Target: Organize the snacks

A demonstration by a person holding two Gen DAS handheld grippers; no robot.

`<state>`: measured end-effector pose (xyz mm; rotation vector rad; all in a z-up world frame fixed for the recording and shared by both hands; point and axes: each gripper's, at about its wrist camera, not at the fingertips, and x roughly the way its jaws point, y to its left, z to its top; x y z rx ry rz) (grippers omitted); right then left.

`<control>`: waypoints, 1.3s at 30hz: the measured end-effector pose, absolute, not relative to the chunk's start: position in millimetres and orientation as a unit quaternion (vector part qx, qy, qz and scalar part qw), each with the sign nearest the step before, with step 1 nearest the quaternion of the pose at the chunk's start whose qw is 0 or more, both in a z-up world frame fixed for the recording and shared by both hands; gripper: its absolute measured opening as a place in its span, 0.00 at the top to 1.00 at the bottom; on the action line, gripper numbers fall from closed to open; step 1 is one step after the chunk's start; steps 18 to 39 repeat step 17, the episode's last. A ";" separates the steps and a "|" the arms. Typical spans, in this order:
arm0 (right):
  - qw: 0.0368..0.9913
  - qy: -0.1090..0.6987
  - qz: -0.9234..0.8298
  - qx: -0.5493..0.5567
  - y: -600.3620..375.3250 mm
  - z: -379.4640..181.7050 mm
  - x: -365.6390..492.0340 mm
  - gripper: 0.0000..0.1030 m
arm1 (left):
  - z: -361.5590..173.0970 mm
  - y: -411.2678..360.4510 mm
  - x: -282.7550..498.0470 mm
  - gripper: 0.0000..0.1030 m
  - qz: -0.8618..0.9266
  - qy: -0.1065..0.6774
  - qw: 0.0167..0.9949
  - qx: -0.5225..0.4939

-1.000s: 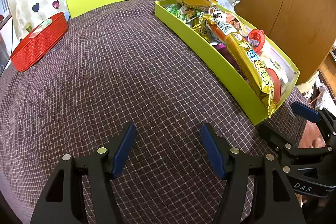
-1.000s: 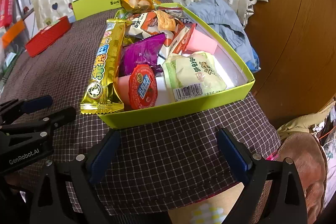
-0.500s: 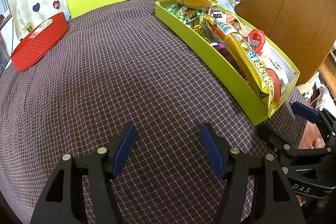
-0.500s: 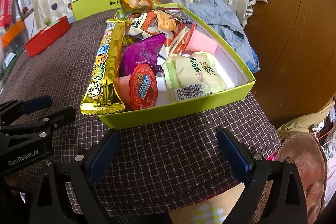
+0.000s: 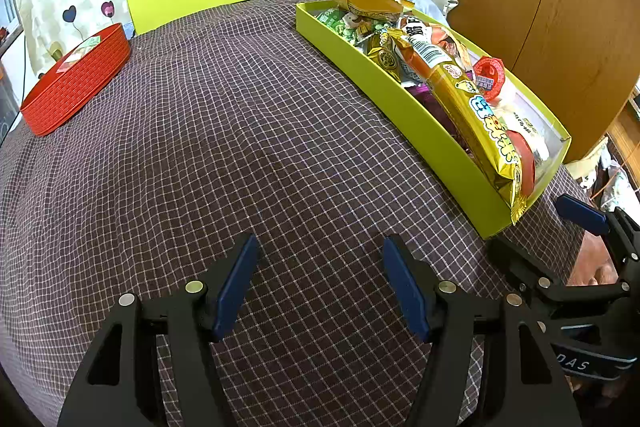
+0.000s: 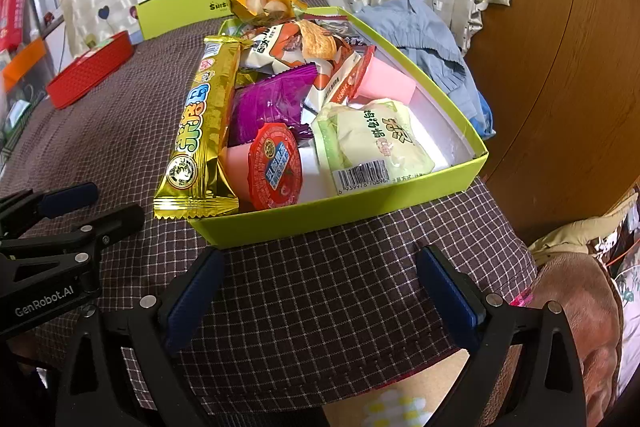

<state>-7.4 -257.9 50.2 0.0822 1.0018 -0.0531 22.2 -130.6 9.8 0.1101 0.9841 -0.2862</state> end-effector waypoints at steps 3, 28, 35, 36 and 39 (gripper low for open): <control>0.876 0.480 -0.025 0.039 -257.5 50.1 -7.9 0.04 | 9.7 -130.6 22.2 0.36 -0.137 0.471 0.870 0.053; 0.876 0.480 -0.026 0.039 -257.3 49.7 -7.7 0.04 | 9.9 -130.5 22.4 0.36 -0.137 0.470 0.870 0.052; 0.876 0.480 -0.026 0.039 -257.3 49.7 -7.7 0.04 | 9.9 -130.5 22.4 0.36 -0.137 0.470 0.870 0.052; 0.876 0.480 -0.026 0.039 -257.3 49.7 -7.7 0.04 | 9.9 -130.5 22.4 0.36 -0.137 0.470 0.870 0.052; 0.876 0.480 -0.026 0.039 -257.3 49.7 -7.7 0.04 | 9.9 -130.5 22.4 0.36 -0.137 0.470 0.870 0.052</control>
